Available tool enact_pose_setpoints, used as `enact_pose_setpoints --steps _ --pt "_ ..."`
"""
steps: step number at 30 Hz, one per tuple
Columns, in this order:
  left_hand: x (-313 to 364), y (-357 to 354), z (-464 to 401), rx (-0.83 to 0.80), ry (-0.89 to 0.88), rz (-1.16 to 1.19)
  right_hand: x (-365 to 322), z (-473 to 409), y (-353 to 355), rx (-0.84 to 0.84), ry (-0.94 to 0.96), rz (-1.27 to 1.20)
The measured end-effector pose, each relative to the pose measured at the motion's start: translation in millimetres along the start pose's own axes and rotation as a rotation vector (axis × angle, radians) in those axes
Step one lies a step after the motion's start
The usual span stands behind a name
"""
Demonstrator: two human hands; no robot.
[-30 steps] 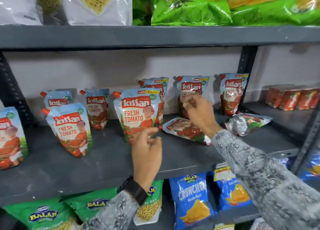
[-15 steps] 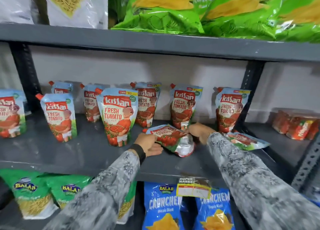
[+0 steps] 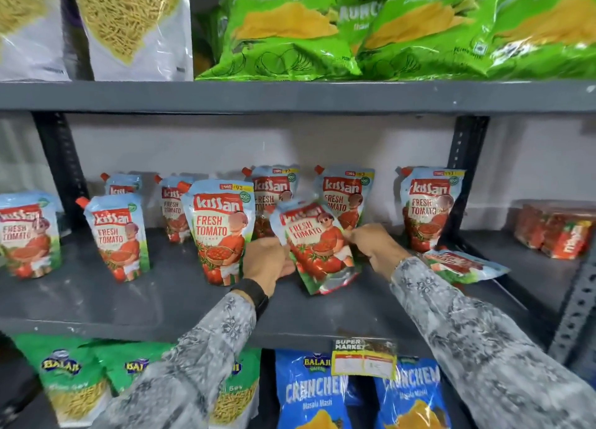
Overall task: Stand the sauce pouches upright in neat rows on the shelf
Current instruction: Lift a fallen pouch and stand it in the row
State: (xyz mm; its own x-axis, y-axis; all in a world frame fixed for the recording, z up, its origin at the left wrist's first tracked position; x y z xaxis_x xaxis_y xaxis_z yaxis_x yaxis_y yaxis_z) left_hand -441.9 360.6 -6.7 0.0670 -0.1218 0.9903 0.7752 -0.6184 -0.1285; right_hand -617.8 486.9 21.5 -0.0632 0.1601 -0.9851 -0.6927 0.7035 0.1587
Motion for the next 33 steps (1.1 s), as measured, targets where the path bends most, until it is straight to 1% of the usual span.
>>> enact_pose_setpoints --steps 2,4,6,8,11,14,19,29,33 --pt "16 1 -4 0.053 -0.163 -0.139 -10 -2 -5 0.04 0.086 -0.101" --pt "28 1 -7 0.105 -0.312 -0.275 -14 -7 -12 0.07 0.122 -0.16" --pt "31 -1 -7 0.148 -0.42 -0.391 -8 -12 -17 0.087 0.136 -0.194" --pt "25 -2 -8 0.146 -0.486 -0.449 4 -16 -21 0.101 0.137 -0.248" --pt "3 0 -14 0.098 -0.501 -0.5 28 -17 -28 0.088 0.1 -0.32" --pt "-8 1 -17 0.051 -0.48 -0.479 41 -13 -31 0.102 0.127 -0.368" --pt "-8 -4 -23 0.103 -0.45 -0.45 45 -13 -30 0.166 0.194 -0.273" --pt "-15 -4 -17 0.097 -0.449 -0.408 47 -4 -22 0.134 0.221 -0.282" --pt "-15 -5 -2 0.135 -0.47 -0.35 46 2 -17 0.125 0.201 -0.241"
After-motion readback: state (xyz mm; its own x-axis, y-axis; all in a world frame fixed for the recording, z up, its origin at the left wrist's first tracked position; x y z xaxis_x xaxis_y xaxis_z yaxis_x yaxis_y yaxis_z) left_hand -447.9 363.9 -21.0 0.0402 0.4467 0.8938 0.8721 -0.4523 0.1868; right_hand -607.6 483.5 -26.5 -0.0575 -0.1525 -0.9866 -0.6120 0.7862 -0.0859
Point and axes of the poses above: each hand's wrist, its own z-axis away from the middle knuckle, its own y-axis out of the back of the hand, x = y × z, the point moved 2 cm from there along -z, towards the middle knuckle, and after that the axes turned 12 degrees about -x, right-handed, at the moved point
